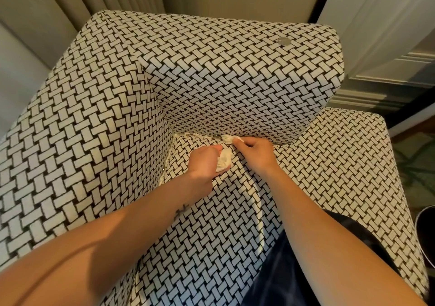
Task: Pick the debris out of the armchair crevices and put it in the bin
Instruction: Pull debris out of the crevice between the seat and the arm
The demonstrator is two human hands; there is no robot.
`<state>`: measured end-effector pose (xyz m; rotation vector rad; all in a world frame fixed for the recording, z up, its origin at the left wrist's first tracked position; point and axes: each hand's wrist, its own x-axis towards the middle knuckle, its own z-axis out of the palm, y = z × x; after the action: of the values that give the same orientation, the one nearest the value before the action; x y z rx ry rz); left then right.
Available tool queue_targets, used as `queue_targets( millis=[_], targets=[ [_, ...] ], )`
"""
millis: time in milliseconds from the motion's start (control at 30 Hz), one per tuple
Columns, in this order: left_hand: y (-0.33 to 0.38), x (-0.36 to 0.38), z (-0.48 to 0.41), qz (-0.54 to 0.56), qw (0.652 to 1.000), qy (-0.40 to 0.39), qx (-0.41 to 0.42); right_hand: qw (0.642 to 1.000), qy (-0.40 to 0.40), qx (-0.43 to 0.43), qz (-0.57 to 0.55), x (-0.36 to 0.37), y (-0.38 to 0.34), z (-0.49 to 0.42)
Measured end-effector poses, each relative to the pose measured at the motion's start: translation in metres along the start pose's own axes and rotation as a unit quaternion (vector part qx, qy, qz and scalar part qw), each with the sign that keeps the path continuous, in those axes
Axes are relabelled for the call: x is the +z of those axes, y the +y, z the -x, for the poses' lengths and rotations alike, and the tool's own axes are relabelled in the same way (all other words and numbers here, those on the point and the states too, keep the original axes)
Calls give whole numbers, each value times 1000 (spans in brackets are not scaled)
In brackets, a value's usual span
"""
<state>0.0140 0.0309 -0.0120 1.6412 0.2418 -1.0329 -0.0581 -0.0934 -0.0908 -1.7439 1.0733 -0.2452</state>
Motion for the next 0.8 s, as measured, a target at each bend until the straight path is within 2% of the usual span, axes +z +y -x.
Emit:
queue_targets(
  millis=[133,333,433,533,700,800],
  targets=[
    [1,0,0,7,1000,-2,-1,1000,-3,-10,-17,-5,-9,10],
    [-1,-1,-6,-5,1000,2,-3,996,-2,19,83,-1,-12,5],
    [-1,-1,-6,-11,1000,2,-3,994,40,11,100,6,-13,1],
    [0,0,-4,-16,1000,-2,-5,996,53,23,74,6,-17,5],
    [2,-1,0,-15,1000,-13,-9,995,2,42,-91,-6,-21,13],
    [4,-1,3,-9,1000,-18,-9,987,-19,14,-156,-14,-29,23]
  ],
)
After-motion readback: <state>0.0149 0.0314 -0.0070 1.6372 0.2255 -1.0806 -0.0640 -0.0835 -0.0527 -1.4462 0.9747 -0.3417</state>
